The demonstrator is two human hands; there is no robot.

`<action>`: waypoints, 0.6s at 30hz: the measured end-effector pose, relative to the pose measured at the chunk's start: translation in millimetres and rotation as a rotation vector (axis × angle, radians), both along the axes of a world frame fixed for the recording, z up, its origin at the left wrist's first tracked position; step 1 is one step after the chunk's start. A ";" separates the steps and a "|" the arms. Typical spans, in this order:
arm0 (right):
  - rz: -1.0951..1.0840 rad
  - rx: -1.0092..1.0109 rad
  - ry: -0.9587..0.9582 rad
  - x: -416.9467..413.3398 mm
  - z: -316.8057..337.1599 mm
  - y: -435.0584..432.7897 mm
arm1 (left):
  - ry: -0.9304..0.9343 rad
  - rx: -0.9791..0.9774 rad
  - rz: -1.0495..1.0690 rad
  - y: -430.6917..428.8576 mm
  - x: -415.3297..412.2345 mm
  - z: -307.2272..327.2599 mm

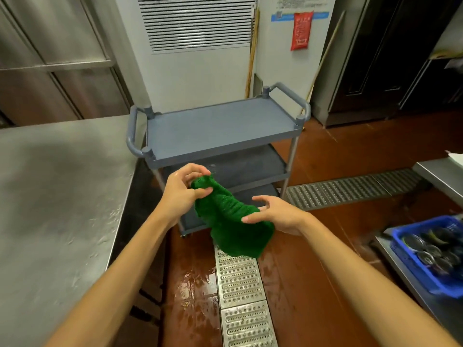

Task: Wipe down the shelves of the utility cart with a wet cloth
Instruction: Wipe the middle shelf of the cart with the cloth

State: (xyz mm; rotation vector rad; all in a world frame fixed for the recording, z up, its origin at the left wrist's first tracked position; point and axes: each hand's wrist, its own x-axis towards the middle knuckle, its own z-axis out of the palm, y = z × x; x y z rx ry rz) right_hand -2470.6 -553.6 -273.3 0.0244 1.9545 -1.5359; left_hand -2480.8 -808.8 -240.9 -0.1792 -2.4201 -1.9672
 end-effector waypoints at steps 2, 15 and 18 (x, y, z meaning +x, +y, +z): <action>-0.019 0.031 0.066 -16.7 -6.8 -3.5 | -0.054 -0.077 -0.054 -8.3 -16.5 -4.6; 0.080 -0.077 0.253 -147.1 -26.9 -49.0 | -0.134 -0.322 -0.174 -7.7 -104.8 -72.6; 0.109 -0.039 0.272 -193.1 -30.2 -49.5 | -0.114 -0.399 -0.037 3.6 -135.4 -81.8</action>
